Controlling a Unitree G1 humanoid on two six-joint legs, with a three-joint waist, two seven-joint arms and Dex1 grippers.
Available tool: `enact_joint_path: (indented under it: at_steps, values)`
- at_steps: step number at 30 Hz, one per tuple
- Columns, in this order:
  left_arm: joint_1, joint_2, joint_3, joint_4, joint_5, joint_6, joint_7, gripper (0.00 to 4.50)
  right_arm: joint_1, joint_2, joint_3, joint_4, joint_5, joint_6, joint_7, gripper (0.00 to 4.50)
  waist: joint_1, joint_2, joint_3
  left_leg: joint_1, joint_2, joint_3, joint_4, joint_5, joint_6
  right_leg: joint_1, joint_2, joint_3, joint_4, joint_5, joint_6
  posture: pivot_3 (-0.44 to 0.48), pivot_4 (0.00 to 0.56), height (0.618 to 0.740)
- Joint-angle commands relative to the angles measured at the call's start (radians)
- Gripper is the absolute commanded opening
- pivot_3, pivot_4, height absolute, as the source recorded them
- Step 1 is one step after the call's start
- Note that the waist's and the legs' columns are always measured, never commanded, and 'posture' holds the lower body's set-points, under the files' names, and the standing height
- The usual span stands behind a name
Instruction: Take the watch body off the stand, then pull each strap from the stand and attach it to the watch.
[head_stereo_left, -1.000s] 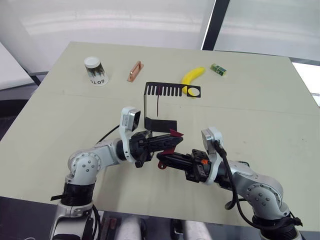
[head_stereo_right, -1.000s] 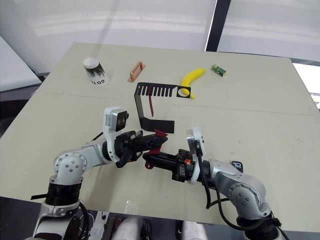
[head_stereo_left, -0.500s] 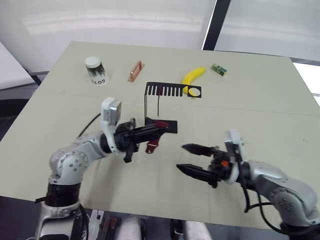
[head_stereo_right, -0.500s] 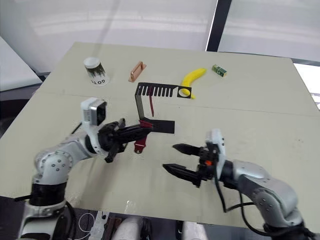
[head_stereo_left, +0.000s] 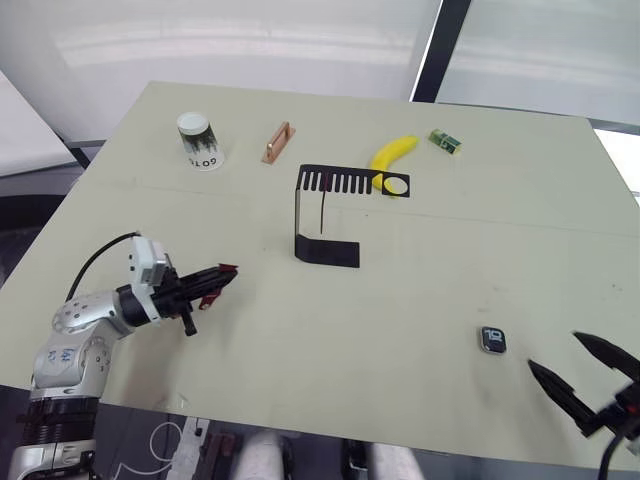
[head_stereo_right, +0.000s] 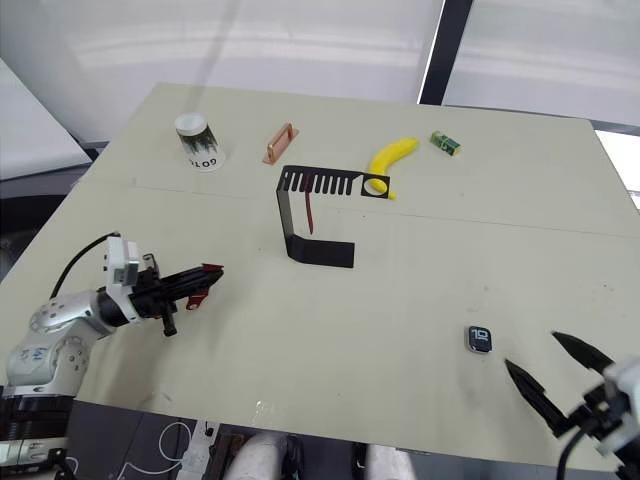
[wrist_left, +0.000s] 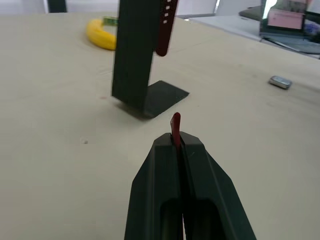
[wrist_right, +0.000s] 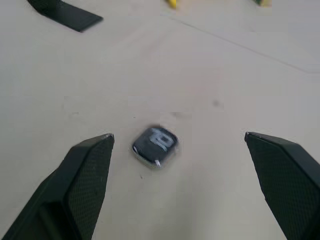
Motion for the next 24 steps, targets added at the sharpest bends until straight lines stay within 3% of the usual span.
enact_joint_path:
  at_steps: [1,7,12,19,24]
  values:
    - [0.030,0.018,0.079,0.022,0.005,-0.039,0.026,0.00,0.051,0.045,-0.083,0.108,-0.037,-0.152,0.012,4.44,-0.002,0.000,0.000,0.000,0.000,0.000,0.000,-0.001,0.000,0.000,0.000,0.001,0.000,0.000,0.000,0.000,0.150,0.729]
    - [0.079,-0.005,0.079,-0.082,-0.027,0.007,0.050,0.00,0.052,0.128,-0.102,0.154,0.016,-0.146,-0.088,4.44,-0.014,0.001,0.000,0.001,0.000,0.000,0.000,-0.002,-0.003,0.000,-0.001,0.002,0.000,0.000,-0.001,0.000,0.150,0.729]
    - [0.066,-0.035,0.062,-0.177,-0.053,0.039,0.087,0.00,-0.028,0.193,-0.038,0.064,0.025,-0.103,-0.228,4.44,-0.025,0.002,0.000,0.001,0.000,0.000,0.000,-0.004,-0.005,0.000,-0.002,0.002,0.002,0.000,-0.001,0.000,0.150,0.729]
    - [0.017,-0.049,-0.073,-0.449,-0.139,0.166,0.095,0.00,-0.090,0.258,0.213,-0.294,-0.069,0.111,-0.482,4.44,-0.025,0.004,-0.001,0.002,0.000,0.000,0.000,-0.002,-0.006,-0.001,-0.002,0.002,0.006,-0.001,-0.002,0.000,0.150,0.729]
    - [-0.035,-0.059,-0.201,-0.566,-0.170,0.237,0.082,0.00,-0.133,0.217,0.395,-0.475,-0.091,0.467,-0.684,4.44,-0.023,0.005,-0.002,0.002,0.000,0.000,0.001,0.000,-0.005,-0.001,-0.002,0.002,0.010,-0.001,-0.002,0.000,0.150,0.729]
